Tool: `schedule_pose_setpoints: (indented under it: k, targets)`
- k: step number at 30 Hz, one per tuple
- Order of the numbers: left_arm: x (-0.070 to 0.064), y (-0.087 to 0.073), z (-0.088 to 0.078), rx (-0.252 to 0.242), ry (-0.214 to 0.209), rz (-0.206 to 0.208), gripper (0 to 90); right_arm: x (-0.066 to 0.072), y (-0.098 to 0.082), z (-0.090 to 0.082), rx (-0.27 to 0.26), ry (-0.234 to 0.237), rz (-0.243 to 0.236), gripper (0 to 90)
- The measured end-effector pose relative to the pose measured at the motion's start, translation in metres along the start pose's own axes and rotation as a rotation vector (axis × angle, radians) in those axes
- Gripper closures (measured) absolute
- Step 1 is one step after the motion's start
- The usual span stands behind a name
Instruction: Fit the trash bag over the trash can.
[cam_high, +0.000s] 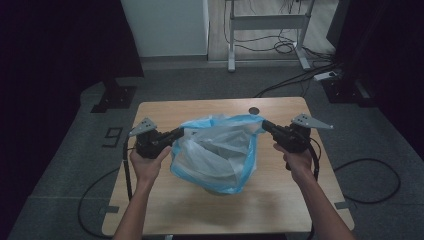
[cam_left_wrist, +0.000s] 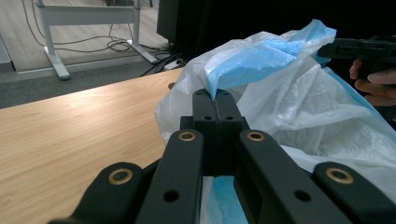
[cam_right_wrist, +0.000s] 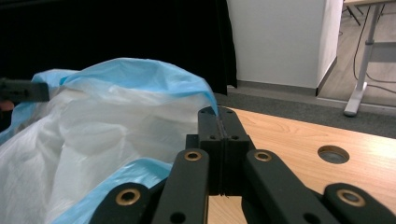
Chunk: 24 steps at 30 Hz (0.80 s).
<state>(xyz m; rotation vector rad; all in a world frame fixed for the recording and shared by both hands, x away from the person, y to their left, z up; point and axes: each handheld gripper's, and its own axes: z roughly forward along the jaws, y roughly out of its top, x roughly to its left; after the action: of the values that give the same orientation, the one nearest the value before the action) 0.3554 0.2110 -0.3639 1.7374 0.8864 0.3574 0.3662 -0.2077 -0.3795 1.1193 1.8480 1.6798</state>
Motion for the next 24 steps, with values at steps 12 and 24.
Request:
schedule_pose_setpoints:
  k: [12, 24]
  targets:
    - [0.025, -0.003, 0.027, 0.069, 0.026, -0.06, 88.7, -0.02, -0.008, 0.035, 0.093, -0.081, 0.04, 89.1]
    - [0.047, -0.023, 0.055, 0.159, 0.006, -0.156, 88.6, -0.031, -0.041, 0.07, 0.226, -0.085, 0.07, 89.2]
